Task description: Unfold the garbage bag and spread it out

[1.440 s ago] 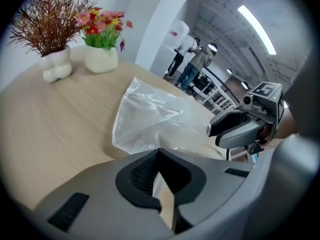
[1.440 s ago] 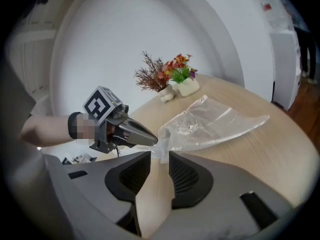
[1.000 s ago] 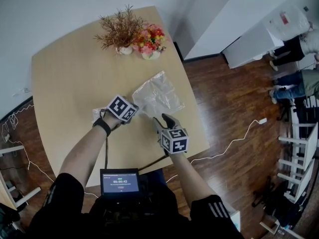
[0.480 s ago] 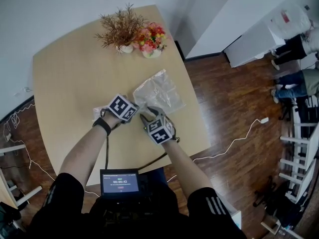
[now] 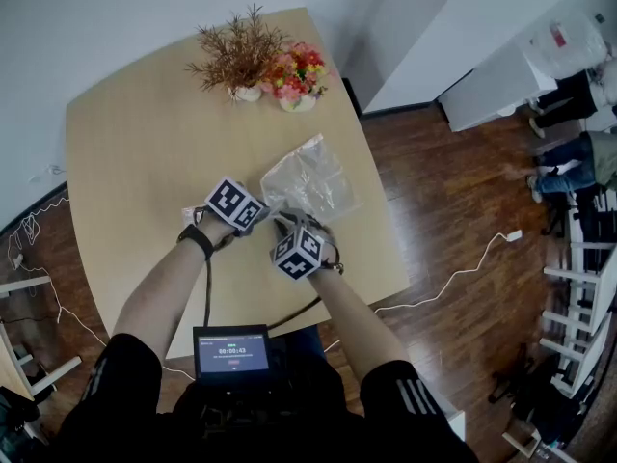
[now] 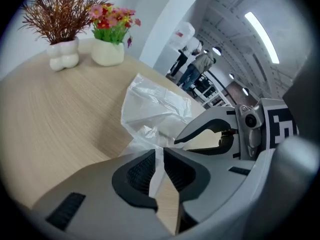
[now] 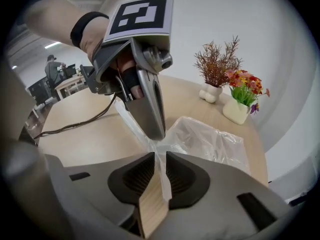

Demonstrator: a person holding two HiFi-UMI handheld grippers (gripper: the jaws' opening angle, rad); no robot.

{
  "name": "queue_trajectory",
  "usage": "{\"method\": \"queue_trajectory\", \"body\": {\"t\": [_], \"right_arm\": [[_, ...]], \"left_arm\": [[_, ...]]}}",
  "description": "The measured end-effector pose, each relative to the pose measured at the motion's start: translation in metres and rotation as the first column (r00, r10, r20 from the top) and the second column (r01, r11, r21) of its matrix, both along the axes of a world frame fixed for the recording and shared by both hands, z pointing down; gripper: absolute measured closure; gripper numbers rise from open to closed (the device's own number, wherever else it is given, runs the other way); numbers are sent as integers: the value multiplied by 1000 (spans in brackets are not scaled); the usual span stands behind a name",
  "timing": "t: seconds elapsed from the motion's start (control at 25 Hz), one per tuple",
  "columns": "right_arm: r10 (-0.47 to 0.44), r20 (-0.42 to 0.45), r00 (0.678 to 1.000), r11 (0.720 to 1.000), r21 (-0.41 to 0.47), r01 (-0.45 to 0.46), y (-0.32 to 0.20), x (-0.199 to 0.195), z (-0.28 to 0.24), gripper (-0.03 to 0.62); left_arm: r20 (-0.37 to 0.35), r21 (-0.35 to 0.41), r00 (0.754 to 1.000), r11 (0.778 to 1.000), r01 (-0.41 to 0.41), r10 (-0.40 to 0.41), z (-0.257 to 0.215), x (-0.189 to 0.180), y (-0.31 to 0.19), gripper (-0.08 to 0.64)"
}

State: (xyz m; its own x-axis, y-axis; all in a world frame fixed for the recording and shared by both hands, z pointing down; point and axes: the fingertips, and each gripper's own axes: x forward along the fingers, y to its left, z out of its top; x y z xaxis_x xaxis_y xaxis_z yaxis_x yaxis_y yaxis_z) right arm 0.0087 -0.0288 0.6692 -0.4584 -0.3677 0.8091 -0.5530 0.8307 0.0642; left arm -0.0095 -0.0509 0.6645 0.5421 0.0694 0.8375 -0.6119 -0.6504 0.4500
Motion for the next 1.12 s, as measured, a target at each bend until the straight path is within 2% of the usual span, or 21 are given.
{"method": "queue_trajectory", "body": {"t": [0.16,0.2,0.32,0.4,0.48,0.68,0.72,0.84,1.12], "right_arm": [[-40,-38,998,999,-13,40,6,-3,7,556],[-44,-41,998,999,-14,43,7,-3,8,572],[-48,-41,998,999,-9,48,8,-3,8,574],[-52,-38,998,999,-7,52,9,-3,7,574],[-60,-37,998,998,2,60,9,-4,5,574],[-64,-35,997,998,9,64,11,-5,2,574],[-65,-34,997,998,9,65,11,-5,2,574],[-67,-31,997,998,11,68,12,-5,1,574],[-84,-32,996,996,22,85,18,1,-1,574]], "left_arm": [[-13,-31,1000,1000,1,-1,1,1,3,500],[-13,-35,1000,999,-1,1,1,1,2,476],[-27,-55,1000,998,-1,-1,0,2,3,466],[-39,-70,999,998,5,-8,-3,3,3,425],[-44,-76,999,997,13,-16,-5,4,2,414],[12,-78,1000,997,-15,16,5,4,6,416],[27,-67,999,997,-24,26,7,3,5,431],[44,-35,998,999,-36,37,7,1,4,558],[60,11,997,999,-47,46,2,-9,-5,559]]}}
